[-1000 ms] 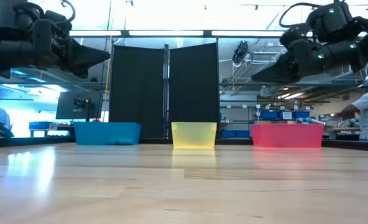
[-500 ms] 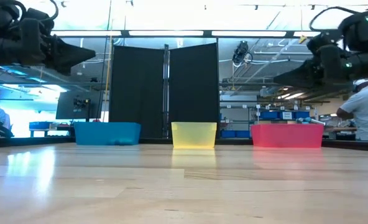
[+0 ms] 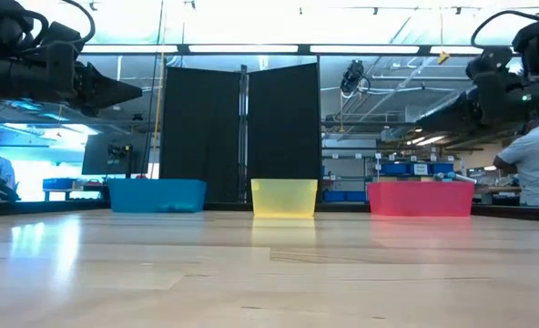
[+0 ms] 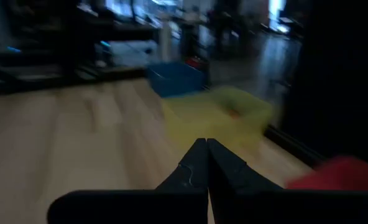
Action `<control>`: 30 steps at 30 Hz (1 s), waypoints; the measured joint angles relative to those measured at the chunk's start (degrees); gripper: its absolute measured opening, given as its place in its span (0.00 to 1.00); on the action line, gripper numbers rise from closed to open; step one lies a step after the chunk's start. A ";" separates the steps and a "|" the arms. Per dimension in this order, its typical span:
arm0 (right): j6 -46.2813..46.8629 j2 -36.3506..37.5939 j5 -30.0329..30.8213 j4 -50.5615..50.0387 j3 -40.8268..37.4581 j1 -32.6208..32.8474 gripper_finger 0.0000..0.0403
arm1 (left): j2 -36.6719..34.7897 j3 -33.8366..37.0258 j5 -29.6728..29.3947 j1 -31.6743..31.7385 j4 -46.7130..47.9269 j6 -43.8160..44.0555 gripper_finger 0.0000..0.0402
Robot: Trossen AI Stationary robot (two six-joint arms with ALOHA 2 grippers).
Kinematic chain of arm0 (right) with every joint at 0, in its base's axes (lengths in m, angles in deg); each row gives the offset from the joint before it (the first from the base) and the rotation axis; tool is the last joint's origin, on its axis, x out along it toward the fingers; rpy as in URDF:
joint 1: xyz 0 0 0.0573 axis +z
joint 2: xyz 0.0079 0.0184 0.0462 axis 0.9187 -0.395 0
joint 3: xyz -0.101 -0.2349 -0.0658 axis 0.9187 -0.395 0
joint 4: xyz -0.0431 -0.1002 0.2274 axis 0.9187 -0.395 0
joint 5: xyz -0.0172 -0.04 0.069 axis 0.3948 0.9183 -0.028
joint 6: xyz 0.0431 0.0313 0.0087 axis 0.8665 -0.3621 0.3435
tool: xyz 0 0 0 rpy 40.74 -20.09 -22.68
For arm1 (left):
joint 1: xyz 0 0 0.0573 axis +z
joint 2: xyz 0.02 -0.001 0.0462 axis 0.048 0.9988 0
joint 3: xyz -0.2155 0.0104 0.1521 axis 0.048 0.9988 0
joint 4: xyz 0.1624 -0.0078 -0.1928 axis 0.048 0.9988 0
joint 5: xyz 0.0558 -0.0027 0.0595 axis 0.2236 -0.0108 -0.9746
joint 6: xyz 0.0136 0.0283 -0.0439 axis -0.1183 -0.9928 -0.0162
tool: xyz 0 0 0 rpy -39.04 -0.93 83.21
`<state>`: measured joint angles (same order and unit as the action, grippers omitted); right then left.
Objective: Sort batteries
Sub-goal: Return to Home Position
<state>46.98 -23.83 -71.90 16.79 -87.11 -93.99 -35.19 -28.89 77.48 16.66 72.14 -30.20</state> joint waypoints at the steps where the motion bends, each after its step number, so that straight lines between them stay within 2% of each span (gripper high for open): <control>1: 0.29 0.27 1.72 -1.27 0.00 -0.01 0.01 | 0.00 0.00 0.01 -0.02 -0.01 0.09 0.02; 5: 0.68 0.60 4.72 -1.85 0.00 -0.03 0.01 | 0.00 0.02 -0.03 -0.02 0.06 1.21 0.02; 13: 0.09 0.55 4.81 -1.90 0.00 -0.01 0.02 | 0.00 0.02 -0.08 -0.02 0.22 1.36 0.02; 23: 0.85 0.53 4.87 -1.88 0.00 0.01 0.09 | 0.07 0.04 -0.03 -0.02 2.54 1.30 0.02; 30: 0.80 0.53 4.90 -1.83 0.00 0.01 0.08 | 0.07 0.04 -0.05 -0.02 2.11 1.32 0.02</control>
<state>47.78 -23.30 -67.01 14.96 -87.11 -93.98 -35.12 -28.85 77.43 16.64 74.25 -28.88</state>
